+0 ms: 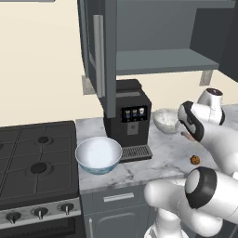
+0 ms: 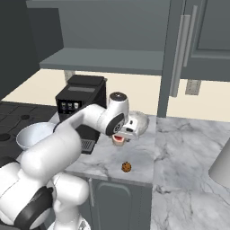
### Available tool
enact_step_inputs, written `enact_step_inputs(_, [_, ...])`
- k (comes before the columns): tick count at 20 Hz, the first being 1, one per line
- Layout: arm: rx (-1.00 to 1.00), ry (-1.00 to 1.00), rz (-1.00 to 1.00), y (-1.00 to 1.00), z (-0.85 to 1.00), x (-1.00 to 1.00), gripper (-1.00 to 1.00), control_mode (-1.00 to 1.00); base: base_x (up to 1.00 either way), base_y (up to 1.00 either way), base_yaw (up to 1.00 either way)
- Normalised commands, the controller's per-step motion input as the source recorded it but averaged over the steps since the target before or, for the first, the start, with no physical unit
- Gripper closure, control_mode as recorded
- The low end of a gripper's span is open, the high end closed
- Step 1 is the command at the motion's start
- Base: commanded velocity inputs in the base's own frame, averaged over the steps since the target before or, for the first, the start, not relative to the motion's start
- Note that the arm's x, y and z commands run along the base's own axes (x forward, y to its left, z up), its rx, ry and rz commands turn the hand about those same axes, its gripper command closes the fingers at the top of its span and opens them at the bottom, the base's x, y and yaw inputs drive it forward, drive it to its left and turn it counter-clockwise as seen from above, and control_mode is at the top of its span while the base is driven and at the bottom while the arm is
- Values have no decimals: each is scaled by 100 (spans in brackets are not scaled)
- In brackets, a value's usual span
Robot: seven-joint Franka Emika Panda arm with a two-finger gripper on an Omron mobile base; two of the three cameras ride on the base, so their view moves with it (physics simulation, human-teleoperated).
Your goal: Pick both bowls and place them on the counter. Then place the steak in one bowl and place the cookie dough ball in the other bowl.
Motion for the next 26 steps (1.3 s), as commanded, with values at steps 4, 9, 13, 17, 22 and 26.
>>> enact_step_inputs(4, [3,-7,0,-20,49,6,100,-100,0,0,0])
enact_step_inputs(9, [5,-8,0,-13,43,17,100,-100,0,0,0])
enact_step_inputs(13, [9,-13,0,11,5,33,100,-100,0,0,0])
enact_step_inputs(17, [3,-16,0,15,0,39,100,-100,0,0,0])
enact_step_inputs(22, [1,-3,0,-1,2,53,100,-100,0,0,0])
enact_step_inputs(26, [0,0,0,5,-6,52,100,-100,0,0,0])
